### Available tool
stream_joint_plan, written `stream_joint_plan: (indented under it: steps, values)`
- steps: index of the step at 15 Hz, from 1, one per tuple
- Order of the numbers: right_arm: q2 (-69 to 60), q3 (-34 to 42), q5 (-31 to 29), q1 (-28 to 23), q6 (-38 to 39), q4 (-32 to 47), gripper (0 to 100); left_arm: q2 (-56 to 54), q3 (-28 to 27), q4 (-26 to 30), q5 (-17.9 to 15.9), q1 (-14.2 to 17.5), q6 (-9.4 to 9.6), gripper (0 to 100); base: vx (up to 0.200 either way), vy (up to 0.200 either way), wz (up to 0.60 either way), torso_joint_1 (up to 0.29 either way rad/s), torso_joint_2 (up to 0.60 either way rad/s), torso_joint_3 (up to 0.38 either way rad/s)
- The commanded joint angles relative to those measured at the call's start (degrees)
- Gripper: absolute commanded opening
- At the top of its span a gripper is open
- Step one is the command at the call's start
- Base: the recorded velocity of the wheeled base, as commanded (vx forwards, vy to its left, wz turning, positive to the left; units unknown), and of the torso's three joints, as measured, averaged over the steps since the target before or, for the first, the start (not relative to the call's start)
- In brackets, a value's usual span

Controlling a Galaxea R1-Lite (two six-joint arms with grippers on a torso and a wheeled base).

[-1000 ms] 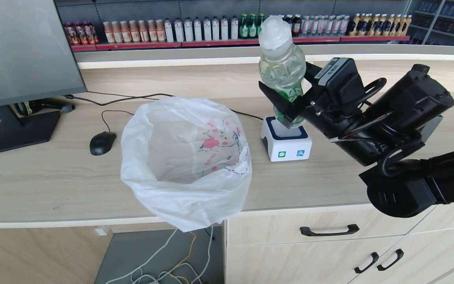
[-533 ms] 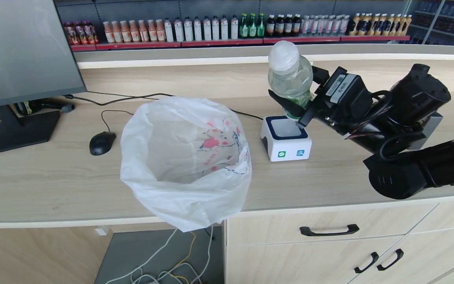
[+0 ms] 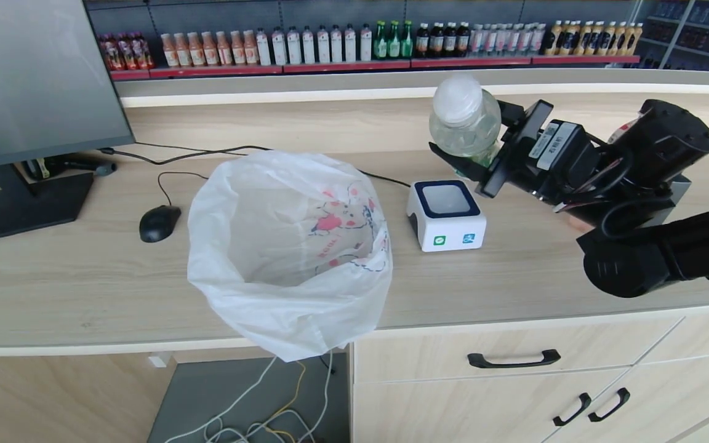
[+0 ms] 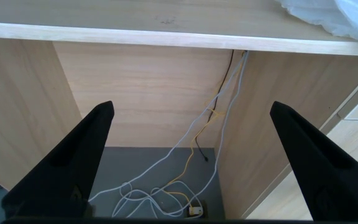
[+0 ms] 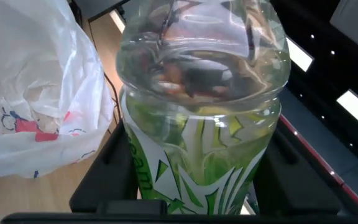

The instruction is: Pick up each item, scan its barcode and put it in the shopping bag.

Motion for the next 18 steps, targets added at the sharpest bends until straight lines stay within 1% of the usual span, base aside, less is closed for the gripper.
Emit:
stream_joint_plan:
  steps: [1,3,5,8,18]
  values:
    - [0.22,0.6,1.08,-0.13,0.0,-0.63,0,-0.01,0.0,0.0,0.01,0.01,-0.01,100,0.0,0.0,0.0,0.0,0.0,0.0]
    - [0.22,2.89,1.78,-0.13,0.0,-2.91,0,-0.01,0.0,0.0,0.01,0.01,-0.01,100,0.0,0.0,0.0,0.0,0.0,0.0]
    - [0.22,3.77,3.01,-0.22,0.0,-3.62,0,-0.01,0.0,0.0,0.01,0.01,-0.01,100,0.0,0.0,0.0,0.0,0.0,0.0]
    - [0.75,6.31,3.19,-0.05,-0.09,-5.64,0,-0.01,0.0,0.0,0.01,0.01,-0.01,100,0.0,0.0,0.0,0.0,0.0,0.0]
    - [2.06,5.17,3.8,0.13,-0.27,-5.64,0,-0.01,0.0,0.0,0.01,0.01,-0.01,100,0.0,0.0,0.0,0.0,0.0,0.0]
